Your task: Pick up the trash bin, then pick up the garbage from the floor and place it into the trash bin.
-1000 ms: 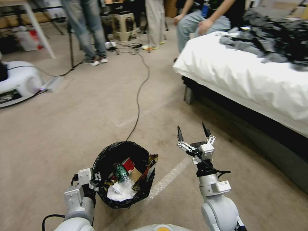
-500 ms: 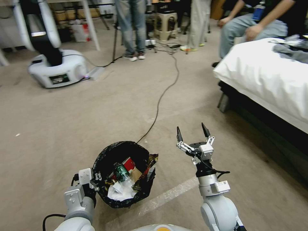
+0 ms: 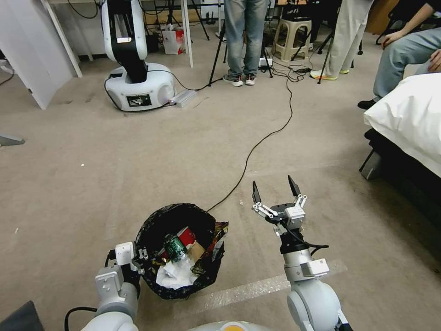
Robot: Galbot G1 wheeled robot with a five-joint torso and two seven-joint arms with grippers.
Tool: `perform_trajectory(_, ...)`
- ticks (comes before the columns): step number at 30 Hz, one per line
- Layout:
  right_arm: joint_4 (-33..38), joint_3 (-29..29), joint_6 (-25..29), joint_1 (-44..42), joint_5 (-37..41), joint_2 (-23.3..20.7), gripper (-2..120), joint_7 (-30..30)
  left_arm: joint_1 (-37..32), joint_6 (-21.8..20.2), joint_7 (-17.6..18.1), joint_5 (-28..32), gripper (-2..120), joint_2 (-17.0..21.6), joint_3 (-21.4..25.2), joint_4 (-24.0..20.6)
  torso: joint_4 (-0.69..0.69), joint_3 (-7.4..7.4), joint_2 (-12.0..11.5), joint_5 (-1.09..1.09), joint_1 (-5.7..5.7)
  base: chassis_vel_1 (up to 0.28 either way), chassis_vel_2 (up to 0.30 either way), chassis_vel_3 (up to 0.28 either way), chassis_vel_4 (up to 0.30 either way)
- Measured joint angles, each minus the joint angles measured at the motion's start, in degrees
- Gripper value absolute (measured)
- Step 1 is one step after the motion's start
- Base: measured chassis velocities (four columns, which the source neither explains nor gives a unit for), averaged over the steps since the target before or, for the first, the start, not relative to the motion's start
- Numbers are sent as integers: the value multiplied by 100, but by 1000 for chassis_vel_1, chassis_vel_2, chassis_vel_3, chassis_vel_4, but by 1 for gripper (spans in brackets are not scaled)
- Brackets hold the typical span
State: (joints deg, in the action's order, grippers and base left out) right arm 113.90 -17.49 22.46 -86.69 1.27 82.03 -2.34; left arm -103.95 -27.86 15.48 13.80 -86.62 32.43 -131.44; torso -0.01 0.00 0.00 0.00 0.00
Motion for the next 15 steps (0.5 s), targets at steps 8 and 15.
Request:
perform_trajectory(8, -16, 18, -2, 7, -7, 24, 100, -2, -15, 0, -6, -21, 1, -5, -32, 6, 1, 0, 0, 0, 0, 0, 0, 0, 0)
perform_trajectory(15, -21, 7, -2, 13, -8, 22, 100, -6, -1, -2, -9, -12, 1, -3, -15, 9, 1, 0, 0, 0, 0, 0, 0, 0, 0)
